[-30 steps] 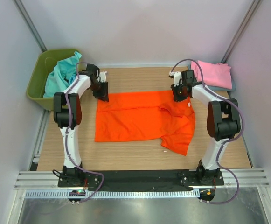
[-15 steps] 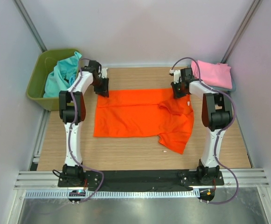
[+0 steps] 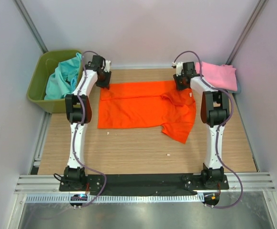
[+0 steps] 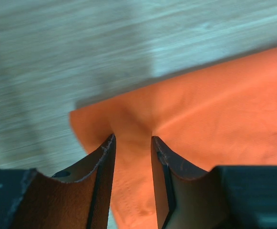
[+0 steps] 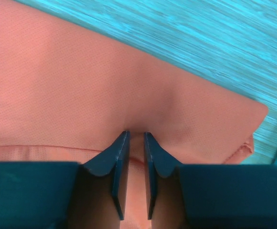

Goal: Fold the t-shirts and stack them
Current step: Fold the tshirt

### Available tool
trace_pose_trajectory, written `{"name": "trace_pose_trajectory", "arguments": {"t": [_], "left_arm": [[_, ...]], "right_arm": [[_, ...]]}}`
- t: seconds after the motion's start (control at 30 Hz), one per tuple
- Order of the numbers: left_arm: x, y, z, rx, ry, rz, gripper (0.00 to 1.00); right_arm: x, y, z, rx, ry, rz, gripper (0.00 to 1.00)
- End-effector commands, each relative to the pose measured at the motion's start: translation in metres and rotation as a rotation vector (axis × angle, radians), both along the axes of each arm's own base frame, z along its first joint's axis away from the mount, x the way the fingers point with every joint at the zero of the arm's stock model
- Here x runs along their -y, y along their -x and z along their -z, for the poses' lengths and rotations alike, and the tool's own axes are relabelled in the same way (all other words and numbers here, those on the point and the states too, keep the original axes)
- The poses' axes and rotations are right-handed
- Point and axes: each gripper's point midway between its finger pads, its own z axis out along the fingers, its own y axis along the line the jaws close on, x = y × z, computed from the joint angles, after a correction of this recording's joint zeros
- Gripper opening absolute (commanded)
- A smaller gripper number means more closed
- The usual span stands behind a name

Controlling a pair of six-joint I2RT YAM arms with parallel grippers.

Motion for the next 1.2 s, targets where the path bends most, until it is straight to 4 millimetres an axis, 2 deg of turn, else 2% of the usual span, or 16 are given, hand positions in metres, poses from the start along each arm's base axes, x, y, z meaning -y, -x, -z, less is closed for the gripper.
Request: {"name": "trace_pose_trajectory", "arguments": {"t": [0.0, 0.1, 0.13, 0.17, 0.23, 0.3, 0.33, 0.37, 0.4, 0.47, 0.53, 0.57, 0.6, 0.73, 0.97, 1.17], "left_arm": [[-0.007, -0.02, -0.087, 0.207, -0.099, 0.003, 0.38], [0.01, -0.002, -0.152, 0.297, -0.083, 0.048, 0.45], [0.014, 0.018, -0.182, 0.327, -0.07, 0.059, 0.69], [0.016, 0.028, -0.193, 0.334, -0.059, 0.058, 0.87], [0.034, 0.064, -0.202, 0.286, 0.042, 0.126, 0.99], [0.053, 0.095, -0.196, 0.202, 0.161, 0.189, 1.0], [0.053, 0.102, -0.204, 0.206, 0.189, 0.159, 0.99], [0.053, 0.113, -0.186, 0.141, 0.213, 0.104, 1.0], [0.055, 0.121, -0.184, 0.104, 0.236, 0.082, 1.0], [0.063, 0.142, -0.175, 0.02, 0.276, 0.146, 1.0], [0.068, 0.156, -0.162, -0.032, 0.301, 0.189, 1.0], [0.069, 0.168, -0.151, -0.06, 0.321, 0.222, 0.99], [0.069, 0.172, -0.15, -0.066, 0.338, 0.233, 1.0], [0.047, 0.178, -0.114, -0.11, 0.116, 0.133, 0.99], [0.01, 0.178, -0.091, -0.043, -0.21, 0.045, 0.98], [0.006, 0.182, -0.096, -0.031, -0.232, 0.065, 0.98]], "right_arm": [[0.012, -0.013, -0.04, 0.095, 0.054, 0.002, 0.31], [0.014, -0.003, -0.104, 0.215, 0.081, -0.042, 0.44], [0.013, 0.002, -0.117, 0.243, 0.089, -0.06, 0.5], [0.012, 0.018, -0.141, 0.282, 0.085, -0.085, 0.52], [0.008, 0.038, -0.154, 0.312, 0.124, -0.184, 0.58], [0.003, 0.072, -0.156, 0.312, 0.13, -0.269, 0.6], [0.002, 0.084, -0.154, 0.309, 0.146, -0.307, 0.61], [0.002, 0.108, -0.129, 0.233, 0.143, -0.34, 0.61], [-0.004, 0.126, -0.14, 0.25, 0.122, -0.387, 0.63], [-0.008, 0.17, -0.111, 0.16, 0.126, -0.484, 0.67], [-0.02, 0.205, -0.114, 0.187, 0.161, -0.623, 0.72], [-0.021, 0.235, -0.087, 0.114, 0.159, -0.668, 0.72], [-0.024, 0.251, -0.094, 0.149, 0.179, -0.715, 0.72], [-0.03, 0.325, -0.048, 0.132, 0.276, -0.988, 0.71], [-0.025, 0.366, -0.026, 0.209, 0.371, -1.182, 0.68], [-0.026, 0.362, -0.018, 0.176, 0.349, -1.166, 0.67]]}}
